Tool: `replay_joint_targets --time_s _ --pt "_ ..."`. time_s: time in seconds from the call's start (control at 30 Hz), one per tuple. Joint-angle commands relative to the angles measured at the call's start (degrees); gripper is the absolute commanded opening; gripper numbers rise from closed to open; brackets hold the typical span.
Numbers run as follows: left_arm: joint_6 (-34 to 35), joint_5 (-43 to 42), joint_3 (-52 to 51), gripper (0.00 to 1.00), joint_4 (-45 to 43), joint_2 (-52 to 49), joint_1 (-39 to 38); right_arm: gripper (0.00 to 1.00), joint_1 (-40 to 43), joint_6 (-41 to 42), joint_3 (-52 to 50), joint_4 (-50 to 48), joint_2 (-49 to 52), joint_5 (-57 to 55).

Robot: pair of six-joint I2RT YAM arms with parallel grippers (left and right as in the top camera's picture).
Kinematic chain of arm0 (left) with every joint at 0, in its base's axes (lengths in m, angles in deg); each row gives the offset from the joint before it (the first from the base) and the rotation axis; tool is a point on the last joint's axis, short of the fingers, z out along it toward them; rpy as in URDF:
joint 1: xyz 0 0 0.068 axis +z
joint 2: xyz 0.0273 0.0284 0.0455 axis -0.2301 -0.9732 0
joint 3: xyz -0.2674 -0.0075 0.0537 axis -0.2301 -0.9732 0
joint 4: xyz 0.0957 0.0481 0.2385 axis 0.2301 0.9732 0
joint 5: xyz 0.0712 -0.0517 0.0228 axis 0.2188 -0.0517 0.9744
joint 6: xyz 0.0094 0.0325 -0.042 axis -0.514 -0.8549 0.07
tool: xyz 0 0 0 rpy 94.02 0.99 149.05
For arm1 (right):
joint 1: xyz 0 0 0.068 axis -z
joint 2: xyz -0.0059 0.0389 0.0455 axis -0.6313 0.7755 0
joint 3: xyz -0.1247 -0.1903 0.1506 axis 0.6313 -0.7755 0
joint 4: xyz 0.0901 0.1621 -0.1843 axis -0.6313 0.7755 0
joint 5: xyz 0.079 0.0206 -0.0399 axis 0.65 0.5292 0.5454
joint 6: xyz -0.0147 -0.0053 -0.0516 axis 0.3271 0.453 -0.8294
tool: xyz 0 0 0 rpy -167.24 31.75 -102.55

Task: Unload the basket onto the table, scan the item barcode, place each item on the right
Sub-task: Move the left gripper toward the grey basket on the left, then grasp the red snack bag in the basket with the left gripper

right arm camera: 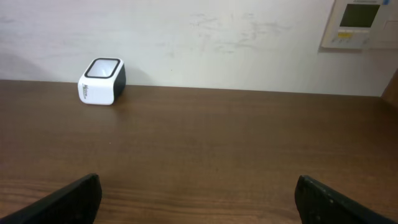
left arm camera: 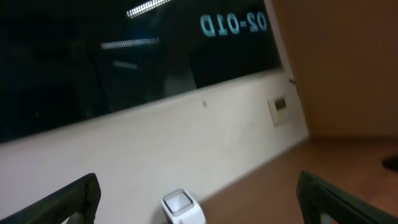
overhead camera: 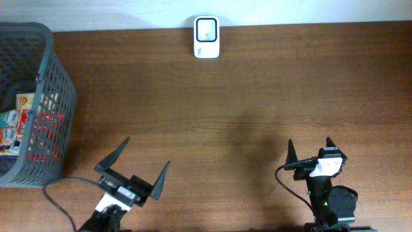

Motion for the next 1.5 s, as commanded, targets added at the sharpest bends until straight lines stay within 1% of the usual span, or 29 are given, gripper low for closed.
replay_joint_targets --time_s 0.0,0.03,0.07,0.13,0.2,0.23,0.27,0.3,0.33,0.37,0.4,0.43,0.47,0.5,0.6,0.63,0.67,0.77,0.83,0.87,0.9,0.93,0.97,1.03,1.1,1.13,1.2,1.33,1.47 --pt "1.31 10.71 14.19 0.99 11.39 -0.15 -0.04 0.98 -0.31 0.02 -0.48 0.13 -0.37 -0.46" --pt "1.31 8.35 21.16 0.99 19.96 -1.51 -0.04 0.99 -0.31 0.02 -0.48 0.13 -0.37 -0.48" --pt "1.31 4.48 23.98 0.99 23.02 -1.84 -0.07 0.99 -0.31 0.02 -0.48 0.13 -0.37 -0.48" --pt "-1.7 4.39 24.37 0.99 19.82 -1.88 -0.04 0.99 -0.31 0.02 -0.48 0.13 -0.37 -0.48" --pt "-0.48 9.18 25.46 0.99 17.18 -4.15 -0.04 0.99 -0.31 0.02 -0.48 0.13 -0.37 -0.48" --pt "-0.17 14.38 29.68 0.99 18.16 -9.4 -0.04 0.99 -0.31 0.02 -0.48 0.13 -0.37 -0.48" --pt "-0.24 16.28 35.8 0.99 22.93 -15.26 -0.04 0.99 -0.31 0.02 -0.48 0.13 -0.37 -0.46" --pt "-2.1 15.87 44.94 0.99 31.78 -23.65 -0.04 0.99 -0.31 0.02 -0.48 0.13 -0.37 -0.48" --pt "-2.38 10.56 57.46 0.99 43.74 -35.21 -0.07 0.99 -0.31 0.02 -0.48 0.13 -0.37 -0.46" --pt "-2.4 2.19 65.29 0.99 49.51 -44.04 -0.07 0.98 -0.31 0.02 -0.48 0.13 -0.37 -0.46" --pt "-2.62 2.12 68.48 0.99 51.06 -48.26 -0.04 0.99 -0.31 0.02 -0.48 0.13 -0.37 -0.46" --pt "-2.58 9.25 72.81 0.99 51.36 -54.23 0.42 0.99 -0.31 0.02 -0.48 0.13 -0.37 -0.48" --pt "1.01 18.62 78.07 0.99 53.57 -59.34 2.62 0.99 -0.31 0.02 -0.48 0.13 -0.37 -0.46" --pt "2.01 20.92 83.87 0.99 56.48 -64.61 5.84 0.99 -0.31 0.02 -0.48 0.13 -0.37 -0.46" --pt "2.45 20.68 104.72 0.99 70.77 -80.24 17.9 0.98 -0.31 0.02 -0.48 0.13 -0.37 -0.46" --pt "1.7 21.4 111.49 0.99 74.34 -85.31 22.75 0.99 -0.31 0.02 -0.48 0.13 -0.37 -0.48" --pt "1.77 22.86 114.64 0.99 75.45 -89.02 27.36 0.99 -0.31 0.02 -0.48 0.13 -0.37 -0.46" --pt "1.75 23.78 114.66 0.99 79.12 -92.91 36.44 0.99 -0.31 0.02 -0.48 0.13 -0.37 -0.46" --pt "1.75 34.6 113.83 0.99 89.07 -96.04 40.79 0.99 -0.31 0.02 -0.48 0.13 -0.37 -0.46" --pt "1.29 38.23 113.07 0.99 90.88 -98.03 42.27 0.99 -0.31 0.02 -0.48 0.13 -0.37 -0.46" --pt "-2.1 37.97 112.74 0.99 92.8 -100.21 43.39 0.99 -0.31 0.02 -0.48 0.13 -0.37 -0.46" --pt "-5.79 35.78 112.67 0.9 95.3 -102.82 44.09 0.99 -0.31 0.02 -0.48 0.13 -0.37 -0.46" --pt "-6.08 34.21 112.45 0.88 95.95 -104.78 44.11 0.99 -0.31 0.02 -0.48 0.13 -0.37 -0.46" --pt "-6.97 32.17 112.45 0.9 96.8 -107.56 44.09 0.99 -0.31 0.02 -0.48 0.13 -0.37 -0.48" --pt "-13.75 27.47 112.45 0.88 100.37 -111.91 44.09 0.99 -0.31 0.02 -0.48 0.13 -0.37 -0.46" --pt "-13.84 27.47 112.45 0.87 101.22 -113.28 44.09 0.99 -0.31 0.02 -0.48 0.13 -0.37 -0.46" --pt "-22.93 16.57 112.41 0.9 102.68 -116.08 43.98 0.99 -0.31 0.02 -0.48 0.13 -0.37 -0.46" --pt "-25.31 16.28 112.39 0.93 102.4 -121.04 43.93 0.99 -0.31 0.02 -0.48 0.13 -0.37 -0.48" --pt "-26.62 20.96 110.18 0.89 102.82 -124.23 43.93 0.99 -0.31 0.02 -0.48 0.13 -0.37 -0.48"
